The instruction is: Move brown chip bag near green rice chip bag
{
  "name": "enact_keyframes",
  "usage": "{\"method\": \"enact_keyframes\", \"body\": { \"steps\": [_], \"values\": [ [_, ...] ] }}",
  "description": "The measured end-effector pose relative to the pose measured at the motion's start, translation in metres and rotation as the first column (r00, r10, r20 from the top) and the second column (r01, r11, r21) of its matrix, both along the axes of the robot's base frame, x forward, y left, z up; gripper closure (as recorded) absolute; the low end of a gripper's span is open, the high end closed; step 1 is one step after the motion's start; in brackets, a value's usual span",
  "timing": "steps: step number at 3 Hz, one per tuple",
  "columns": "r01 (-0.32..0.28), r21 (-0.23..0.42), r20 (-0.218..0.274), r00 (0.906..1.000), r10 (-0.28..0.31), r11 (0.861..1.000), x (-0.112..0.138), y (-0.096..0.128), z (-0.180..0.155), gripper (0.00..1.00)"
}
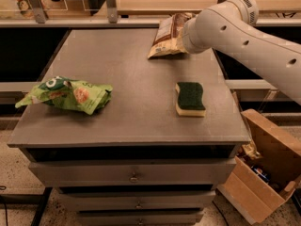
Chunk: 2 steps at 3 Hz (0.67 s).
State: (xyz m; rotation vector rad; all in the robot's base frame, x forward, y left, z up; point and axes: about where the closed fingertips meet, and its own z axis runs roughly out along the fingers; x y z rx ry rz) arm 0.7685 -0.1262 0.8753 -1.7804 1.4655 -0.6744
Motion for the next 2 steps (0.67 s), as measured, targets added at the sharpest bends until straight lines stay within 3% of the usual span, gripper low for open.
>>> {"method": "enact_keyframes", "body": {
  "steps": [1,2],
  "values": [
    [0.0,0.013,0.011,0.9999,0.0,1.0,-0.004,-0.006,0.013,1.0],
    [0.01,-0.011,0.019,0.9998,-0.01,1.0,-0.008,-0.019,0.027,0.82]
  ]
}}
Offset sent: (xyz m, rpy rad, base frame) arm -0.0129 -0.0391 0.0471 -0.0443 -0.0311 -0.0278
